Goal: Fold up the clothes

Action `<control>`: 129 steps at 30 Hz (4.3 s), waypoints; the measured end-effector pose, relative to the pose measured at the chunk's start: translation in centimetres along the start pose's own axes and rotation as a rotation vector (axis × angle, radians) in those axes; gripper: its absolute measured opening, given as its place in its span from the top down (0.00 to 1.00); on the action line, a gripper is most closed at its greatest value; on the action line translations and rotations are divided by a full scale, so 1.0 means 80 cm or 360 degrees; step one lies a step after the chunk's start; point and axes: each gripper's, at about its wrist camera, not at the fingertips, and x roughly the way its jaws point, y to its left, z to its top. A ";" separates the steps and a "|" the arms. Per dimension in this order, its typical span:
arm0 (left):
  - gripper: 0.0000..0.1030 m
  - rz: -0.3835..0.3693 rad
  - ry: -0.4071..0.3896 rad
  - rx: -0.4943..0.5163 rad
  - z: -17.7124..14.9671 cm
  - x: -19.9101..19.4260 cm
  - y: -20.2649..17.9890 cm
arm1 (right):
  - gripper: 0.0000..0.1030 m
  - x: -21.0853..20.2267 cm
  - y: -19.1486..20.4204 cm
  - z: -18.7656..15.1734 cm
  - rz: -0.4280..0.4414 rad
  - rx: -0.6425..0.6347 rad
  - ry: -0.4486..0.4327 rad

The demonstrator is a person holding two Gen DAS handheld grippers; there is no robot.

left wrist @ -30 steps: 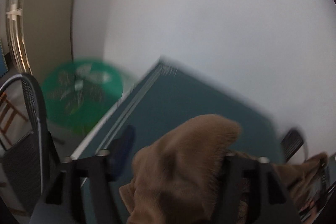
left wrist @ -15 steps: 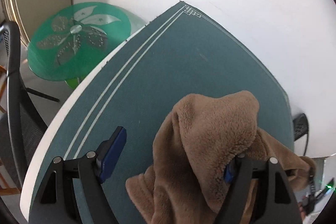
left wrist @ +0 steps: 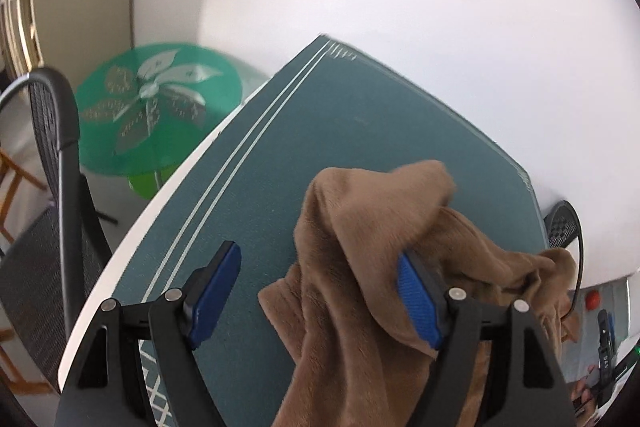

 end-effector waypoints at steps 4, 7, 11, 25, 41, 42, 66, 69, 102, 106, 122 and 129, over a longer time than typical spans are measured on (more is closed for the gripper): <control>0.22 -0.0059 -0.0036 0.0036 -0.002 -0.023 0.000 | 0.05 -0.006 0.027 0.004 0.0079 -0.0070 0.0013; 0.21 -0.0051 -0.0061 0.0023 0.002 -0.029 0.012 | 0.05 -0.008 0.043 0.007 0.0197 -0.0074 0.0015; 0.21 0.0049 -0.0023 -0.0056 0.017 -0.008 0.045 | 0.05 -0.016 0.082 0.012 0.0301 -0.0150 0.0001; 0.21 0.0010 0.0099 0.0343 -0.030 0.051 0.074 | 0.05 -0.035 0.221 0.027 0.0585 -0.0401 0.0047; 0.26 -0.0294 0.0237 0.0746 -0.036 0.097 0.029 | 0.05 -0.017 0.370 0.067 0.1070 -0.0507 0.0155; 0.27 -0.0312 0.0246 0.0758 -0.036 0.098 0.026 | 0.05 -0.014 0.380 0.065 0.1075 -0.0523 0.0162; 0.87 0.0087 -0.0674 0.0123 0.031 -0.130 0.147 | 0.05 -0.012 0.291 0.027 0.0909 -0.0154 0.0244; 0.87 0.0177 -0.0642 0.0006 0.032 -0.134 0.182 | 0.05 -0.016 0.283 0.023 0.0886 -0.0141 0.0229; 0.22 0.0197 -0.0179 0.0205 0.010 -0.030 0.084 | 0.31 0.151 0.298 0.001 0.1322 0.0254 0.1162; 0.22 0.0189 -0.0118 0.0150 0.015 -0.007 0.091 | 0.34 0.186 0.315 -0.014 0.1274 0.0292 0.1310; 0.22 0.0339 0.0084 0.0068 0.053 0.093 0.123 | 0.92 0.166 0.302 0.108 0.0991 0.0170 0.0615; 0.22 0.0440 0.0054 -0.0033 0.091 0.114 0.135 | 0.92 0.201 0.310 0.161 0.1003 0.0197 0.0500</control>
